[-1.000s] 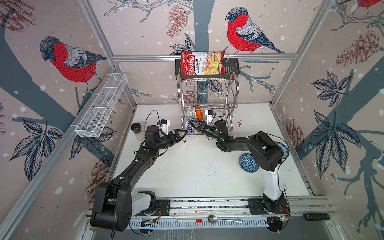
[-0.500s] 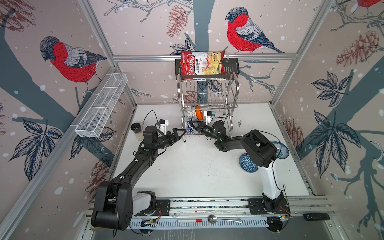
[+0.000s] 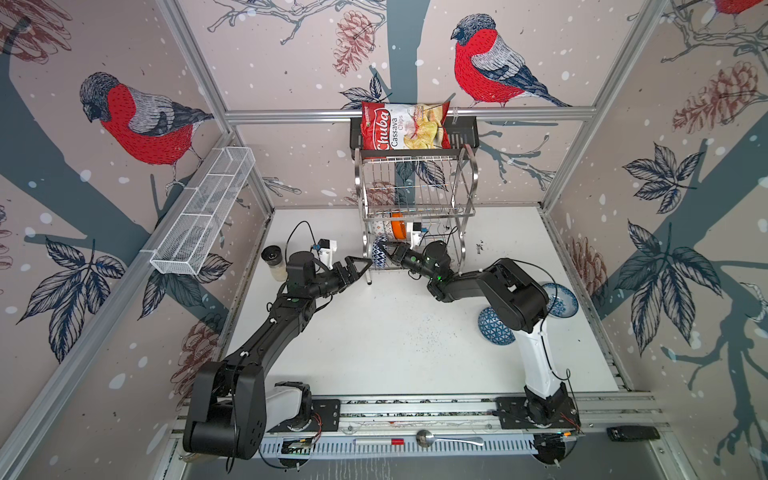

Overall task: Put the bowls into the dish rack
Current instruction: 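Lower the orange-red patterned bowl into the rack slots beside the orange bowl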

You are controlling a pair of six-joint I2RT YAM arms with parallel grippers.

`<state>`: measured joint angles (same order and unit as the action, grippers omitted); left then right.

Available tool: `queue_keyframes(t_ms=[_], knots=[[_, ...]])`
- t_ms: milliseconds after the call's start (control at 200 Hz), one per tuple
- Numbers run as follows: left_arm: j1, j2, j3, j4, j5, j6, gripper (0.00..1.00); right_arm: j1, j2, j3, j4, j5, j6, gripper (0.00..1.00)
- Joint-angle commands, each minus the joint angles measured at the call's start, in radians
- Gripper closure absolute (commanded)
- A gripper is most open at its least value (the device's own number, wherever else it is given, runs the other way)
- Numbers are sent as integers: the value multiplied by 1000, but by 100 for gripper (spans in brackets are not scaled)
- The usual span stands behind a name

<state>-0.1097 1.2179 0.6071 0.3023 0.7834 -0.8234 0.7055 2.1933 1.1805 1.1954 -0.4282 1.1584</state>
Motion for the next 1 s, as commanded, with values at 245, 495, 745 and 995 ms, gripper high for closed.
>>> queue_keyframes(t_ms=[245,495,745,995], knots=[[5,2,-3,34,7,2,2,-18,14,-17,53,-25,15,96],[6,3,-2,34,7,1,2,-18,14,-9,25,-34,4,88],[10,7,-3,34,7,1,2,-23,16,4,12,-40,3,82],[11,5,-3,33,7,1,2,-23,5,2,8,-44,4,81]])
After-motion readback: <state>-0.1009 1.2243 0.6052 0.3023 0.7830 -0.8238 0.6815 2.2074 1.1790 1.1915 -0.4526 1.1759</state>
